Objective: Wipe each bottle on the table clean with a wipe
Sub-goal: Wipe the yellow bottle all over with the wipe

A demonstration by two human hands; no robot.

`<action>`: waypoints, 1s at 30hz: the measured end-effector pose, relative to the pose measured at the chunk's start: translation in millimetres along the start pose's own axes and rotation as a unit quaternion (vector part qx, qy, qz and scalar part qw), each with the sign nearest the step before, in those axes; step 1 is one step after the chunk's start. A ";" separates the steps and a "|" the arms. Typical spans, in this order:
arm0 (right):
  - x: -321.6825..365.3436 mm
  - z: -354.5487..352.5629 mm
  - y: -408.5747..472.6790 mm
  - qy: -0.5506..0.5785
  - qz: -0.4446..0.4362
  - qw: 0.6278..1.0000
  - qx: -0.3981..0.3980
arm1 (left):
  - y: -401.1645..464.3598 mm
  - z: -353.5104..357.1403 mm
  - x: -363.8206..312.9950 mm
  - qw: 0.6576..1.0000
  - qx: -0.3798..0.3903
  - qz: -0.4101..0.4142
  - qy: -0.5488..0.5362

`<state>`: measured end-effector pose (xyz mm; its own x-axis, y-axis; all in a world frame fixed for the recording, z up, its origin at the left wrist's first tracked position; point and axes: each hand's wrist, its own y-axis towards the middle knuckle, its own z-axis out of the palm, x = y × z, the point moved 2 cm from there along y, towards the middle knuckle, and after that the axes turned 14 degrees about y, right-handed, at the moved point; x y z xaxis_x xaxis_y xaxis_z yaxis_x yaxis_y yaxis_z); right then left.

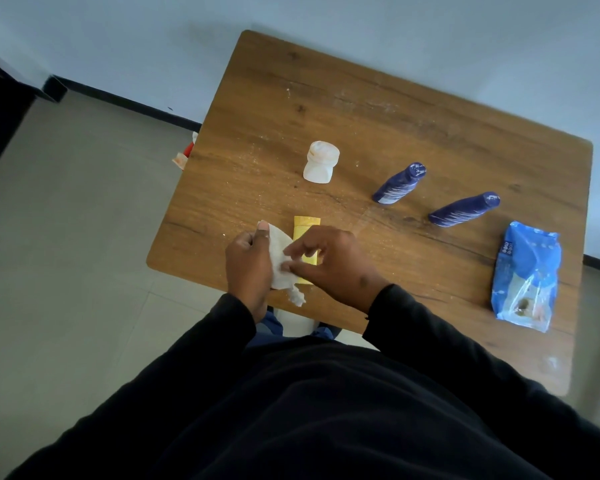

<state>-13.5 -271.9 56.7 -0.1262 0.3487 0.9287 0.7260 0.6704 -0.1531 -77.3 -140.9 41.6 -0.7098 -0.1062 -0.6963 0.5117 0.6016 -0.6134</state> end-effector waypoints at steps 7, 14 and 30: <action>-8.6 -12.9 8.1 0.184 0.151 0.964 -0.122 | -2.3 -9.3 -0.5 0.991 0.130 0.041 0.014; -5.3 -33.6 10.6 0.554 0.239 0.775 -0.188 | -4.6 -20.5 -3.0 0.965 0.168 0.174 0.098; -34.4 -22.8 -33.0 0.508 0.380 0.773 0.017 | -11.3 9.2 -4.5 0.979 0.061 0.190 0.036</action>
<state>-17.8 -320.9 37.5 0.9364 -0.0315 0.3496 0.3088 0.5472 -0.7780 -75.4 -154.5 48.2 -0.4865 0.1668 -0.8576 0.7972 0.4863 -0.3577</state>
